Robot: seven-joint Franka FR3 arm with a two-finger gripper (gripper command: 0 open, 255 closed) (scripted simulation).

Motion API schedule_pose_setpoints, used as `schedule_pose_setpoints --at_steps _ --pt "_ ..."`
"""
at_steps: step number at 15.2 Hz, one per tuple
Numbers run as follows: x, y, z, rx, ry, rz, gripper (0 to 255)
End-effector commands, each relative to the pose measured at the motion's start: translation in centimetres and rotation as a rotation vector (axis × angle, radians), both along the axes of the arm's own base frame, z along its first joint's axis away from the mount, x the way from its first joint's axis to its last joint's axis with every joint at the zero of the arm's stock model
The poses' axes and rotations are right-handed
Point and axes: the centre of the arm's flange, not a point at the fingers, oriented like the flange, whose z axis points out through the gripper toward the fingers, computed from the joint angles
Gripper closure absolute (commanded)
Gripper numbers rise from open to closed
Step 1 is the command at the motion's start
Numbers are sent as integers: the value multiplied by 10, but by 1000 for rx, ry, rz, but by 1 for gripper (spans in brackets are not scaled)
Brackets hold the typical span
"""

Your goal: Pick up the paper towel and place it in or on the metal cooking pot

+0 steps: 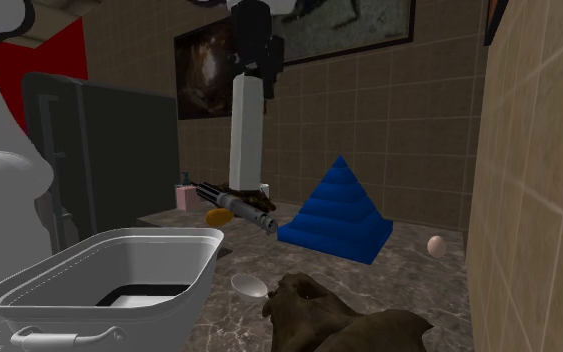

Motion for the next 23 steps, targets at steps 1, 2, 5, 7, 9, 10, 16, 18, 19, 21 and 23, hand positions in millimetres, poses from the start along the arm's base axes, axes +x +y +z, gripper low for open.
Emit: schedule_pose_setpoints --at_steps 1,2,5,7,9,10,16,18,19,21,23 --pt "-24 5 6 0 1 0 255" --pt "-36 7 9 0 1 0 255" --pt "-74 16 17 0 1 0 255" --pt "-100 21 22 0 1 0 255" --pt "-125 27 27 0 1 0 255" --pt "-137 29 30 0 1 0 255" --pt "-221 48 47 0 1 0 255" --pt "-221 48 36 0 1 0 255" --pt "-221 48 31 0 1 0 255" --pt "-221 48 21 0 1 0 255" --pt "-221 48 10 0 1 0 255"
